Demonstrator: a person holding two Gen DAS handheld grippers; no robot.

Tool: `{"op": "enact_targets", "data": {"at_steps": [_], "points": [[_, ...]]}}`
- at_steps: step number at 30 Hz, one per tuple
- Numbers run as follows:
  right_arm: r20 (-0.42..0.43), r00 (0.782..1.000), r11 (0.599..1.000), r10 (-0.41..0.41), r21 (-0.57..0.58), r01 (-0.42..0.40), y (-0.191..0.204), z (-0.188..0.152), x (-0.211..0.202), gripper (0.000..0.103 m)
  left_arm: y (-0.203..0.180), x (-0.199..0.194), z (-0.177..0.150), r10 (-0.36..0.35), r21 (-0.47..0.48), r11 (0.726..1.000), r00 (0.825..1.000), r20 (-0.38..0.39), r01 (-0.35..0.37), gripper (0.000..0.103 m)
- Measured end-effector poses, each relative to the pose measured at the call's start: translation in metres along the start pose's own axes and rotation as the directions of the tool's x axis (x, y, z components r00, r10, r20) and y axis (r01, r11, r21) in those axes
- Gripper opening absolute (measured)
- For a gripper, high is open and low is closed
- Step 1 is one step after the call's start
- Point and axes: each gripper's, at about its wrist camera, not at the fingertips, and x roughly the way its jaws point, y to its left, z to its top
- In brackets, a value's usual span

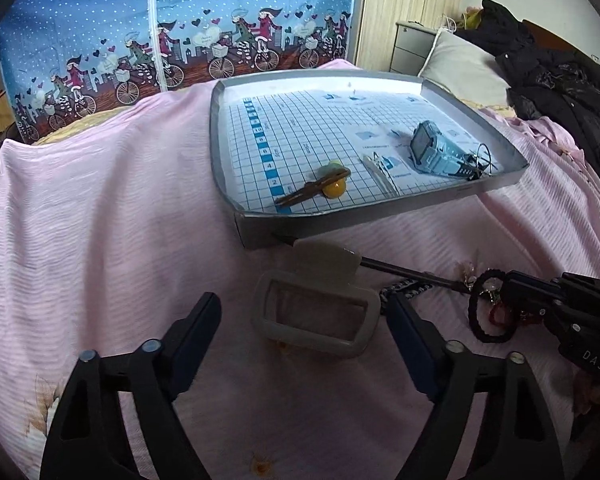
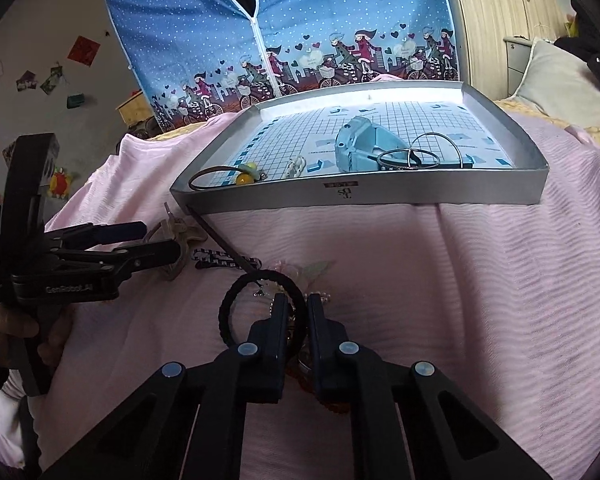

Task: Organize jewelry
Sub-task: 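Reach the right tool toward the black-ring keychain while the left tool approaches the white hair clip, then grasp the black-ring keychain with the right tool while the left tool grasps the white claw clip, then carry the keychain into the tray and open the right tool while the left tool releases the clip there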

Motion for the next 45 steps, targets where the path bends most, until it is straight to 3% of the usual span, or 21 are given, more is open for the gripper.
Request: {"op": "enact_targets", "data": {"at_steps": [3, 15, 23, 27, 32, 37, 41, 45], "points": [[0.0, 1.0, 1.0, 0.002, -0.001, -0.002, 0.0, 0.0, 0.0, 0.007, 0.0, 0.004, 0.001, -0.022, 0.003, 1.0, 1.0, -0.012, 0.022, 0.058], [0.085, 0.995, 0.998, 0.043, 0.041, -0.047, -0.007, 0.004, -0.018, 0.006, -0.004, -0.017, -0.01, -0.07, -0.032, 0.997, 0.997, 0.026, 0.071, 0.058], [0.171, 0.984, 0.994, 0.051, 0.083, -0.066, -0.012, 0.009, -0.035, 0.006, -0.011, -0.043, -0.015, -0.088, -0.095, 0.991, 0.991, 0.099, 0.098, 0.057], [0.235, 0.972, 0.992, 0.03, 0.111, -0.057, -0.018, 0.013, -0.045, 0.006, -0.016, -0.05, -0.002, -0.078, -0.115, 0.989, 0.986, 0.147, 0.095, 0.057], [0.341, 0.94, 0.983, -0.028, 0.179, -0.036, -0.039, 0.028, -0.057, 0.006, -0.02, -0.049, 0.029, -0.057, -0.144, 0.986, 0.978, 0.201, 0.088, 0.057], [0.397, 0.913, 0.968, -0.09, 0.249, -0.013, -0.069, 0.051, -0.052, 0.006, -0.027, -0.036, 0.059, -0.033, -0.147, 0.987, 0.977, 0.212, 0.066, 0.057], [0.409, 0.904, 0.966, -0.123, 0.26, 0.014, -0.087, 0.068, -0.044, 0.006, -0.032, -0.016, 0.079, -0.015, -0.149, 0.988, 0.98, 0.196, 0.045, 0.057], [0.388, 0.915, 0.961, -0.115, 0.277, 0.003, -0.096, 0.075, -0.03, 0.006, -0.034, 0.008, 0.093, 0.007, -0.166, 0.986, 0.985, 0.174, 0.023, 0.057]]}}
